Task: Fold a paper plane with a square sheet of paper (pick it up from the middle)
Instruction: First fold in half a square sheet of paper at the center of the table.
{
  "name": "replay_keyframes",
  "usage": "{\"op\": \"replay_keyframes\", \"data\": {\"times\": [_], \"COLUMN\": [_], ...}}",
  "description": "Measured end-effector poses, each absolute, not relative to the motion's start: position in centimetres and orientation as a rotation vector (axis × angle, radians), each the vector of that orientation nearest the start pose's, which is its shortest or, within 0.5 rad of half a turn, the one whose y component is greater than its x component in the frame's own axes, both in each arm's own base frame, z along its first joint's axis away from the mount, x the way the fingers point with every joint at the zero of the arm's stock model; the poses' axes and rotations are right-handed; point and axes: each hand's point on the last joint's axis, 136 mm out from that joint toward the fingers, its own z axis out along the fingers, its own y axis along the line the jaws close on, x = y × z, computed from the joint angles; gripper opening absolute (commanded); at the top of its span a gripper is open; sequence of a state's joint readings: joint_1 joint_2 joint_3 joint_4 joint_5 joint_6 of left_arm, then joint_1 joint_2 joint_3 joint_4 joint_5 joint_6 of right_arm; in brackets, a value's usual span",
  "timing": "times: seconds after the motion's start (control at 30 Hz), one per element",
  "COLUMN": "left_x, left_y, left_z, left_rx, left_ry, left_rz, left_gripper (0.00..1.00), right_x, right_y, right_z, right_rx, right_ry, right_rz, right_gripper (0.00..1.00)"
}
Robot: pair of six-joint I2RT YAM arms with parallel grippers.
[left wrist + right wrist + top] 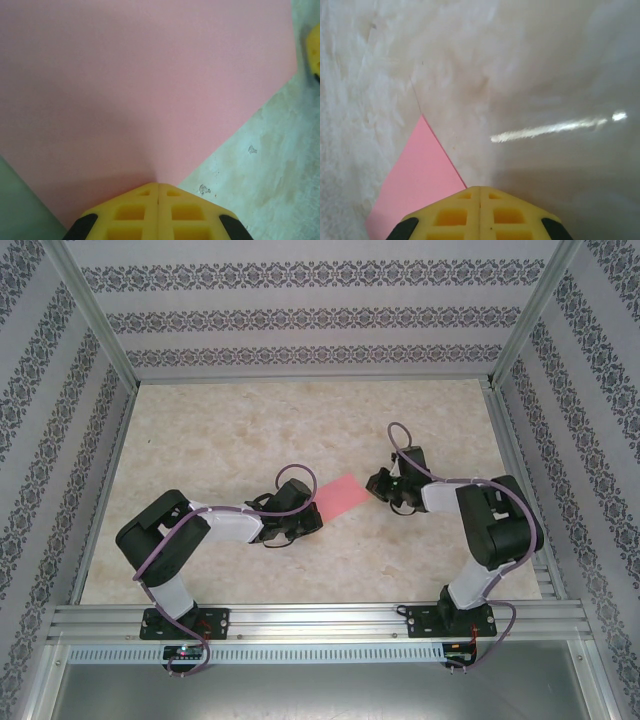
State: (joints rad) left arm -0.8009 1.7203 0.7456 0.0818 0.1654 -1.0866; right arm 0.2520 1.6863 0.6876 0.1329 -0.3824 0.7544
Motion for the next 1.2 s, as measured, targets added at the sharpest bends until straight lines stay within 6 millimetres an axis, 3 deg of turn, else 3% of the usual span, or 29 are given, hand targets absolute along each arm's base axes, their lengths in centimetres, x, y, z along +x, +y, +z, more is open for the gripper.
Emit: {"op": "replay_keyframes", "data": {"times": [0.13,0.3,0.4,0.53,0.73,0.97,1.2], "left_x": [25.8,25.7,25.7,25.7,25.6,25.6,25.6], "left_y": [-30.6,-30.6,-30.6,-30.6,-30.5,-30.4,-30.3], "left_z": [1.6,1.6,1.6,1.6,1.6,1.6,1.5], "left_rx": [-0.31,-0.312,-0.312,-0.314,-0.317,-0.32,-0.322], "left_ry": [2.714,2.722,2.725,2.733,2.74,2.748,2.751], "left_rz": [-0.91,-0.902,-0.898,-0.89,-0.882,-0.869,-0.863], "left_gripper": [0.0,0.0,0.0,0.0,0.0,0.0,0.0], "right_x": [35.8,33.4,31.0,28.7,28.2,28.4,30.2], "right_y": [16.3,21.0,23.4,25.0,25.7,25.8,23.2], "right_z": [4.5,6.3,5.5,3.5,1.6,1.4,1.3], "right_rx": [0.411,0.243,0.182,0.165,0.181,0.177,0.253], "right_ry": [2.482,2.485,2.532,2.61,2.658,2.671,2.661], "right_rz": [0.902,0.986,1.027,1.049,1.066,1.061,1.04], "right_gripper": [0.0,0.0,0.0,0.0,0.0,0.0,0.0]}}
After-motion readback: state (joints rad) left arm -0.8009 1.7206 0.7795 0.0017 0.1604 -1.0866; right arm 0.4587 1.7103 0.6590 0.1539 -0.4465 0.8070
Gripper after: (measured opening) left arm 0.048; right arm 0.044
